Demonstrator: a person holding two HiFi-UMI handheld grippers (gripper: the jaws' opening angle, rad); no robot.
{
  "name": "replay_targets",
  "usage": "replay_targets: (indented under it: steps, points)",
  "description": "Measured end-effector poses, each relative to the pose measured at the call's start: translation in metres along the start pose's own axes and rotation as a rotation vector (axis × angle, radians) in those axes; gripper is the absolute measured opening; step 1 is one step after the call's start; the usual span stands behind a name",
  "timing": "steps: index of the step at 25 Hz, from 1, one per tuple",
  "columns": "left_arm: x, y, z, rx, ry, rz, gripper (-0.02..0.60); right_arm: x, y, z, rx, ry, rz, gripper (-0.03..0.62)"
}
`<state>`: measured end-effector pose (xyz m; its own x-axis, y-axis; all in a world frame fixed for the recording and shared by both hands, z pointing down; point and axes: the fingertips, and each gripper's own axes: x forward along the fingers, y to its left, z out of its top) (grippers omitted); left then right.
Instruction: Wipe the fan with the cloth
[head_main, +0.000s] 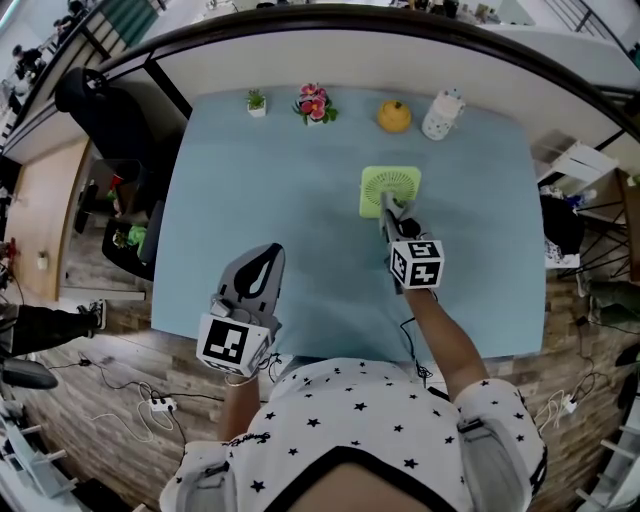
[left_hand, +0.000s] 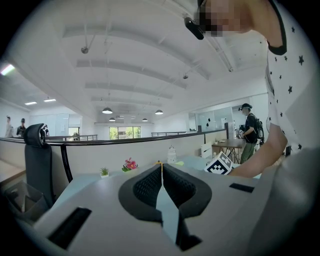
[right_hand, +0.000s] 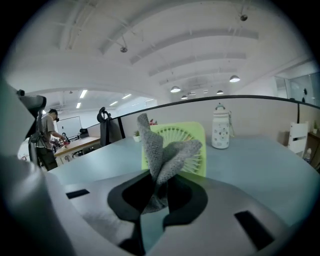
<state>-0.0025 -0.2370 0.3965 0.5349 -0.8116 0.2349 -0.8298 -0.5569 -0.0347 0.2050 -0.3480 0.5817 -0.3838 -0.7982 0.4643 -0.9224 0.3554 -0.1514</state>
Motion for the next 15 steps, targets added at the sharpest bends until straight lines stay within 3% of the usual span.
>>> replay_targets:
  steps: [7, 15]
  points:
    - [-0.01, 0.006, -0.002, -0.005, 0.003, 0.032, 0.031, 0.028, 0.043, -0.024, -0.09, 0.089, 0.097, 0.046]
    - [-0.02, 0.011, -0.006, -0.005, 0.017, 0.048, 0.031, 0.033, 0.033, -0.04, -0.1, 0.144, 0.055, 0.048]
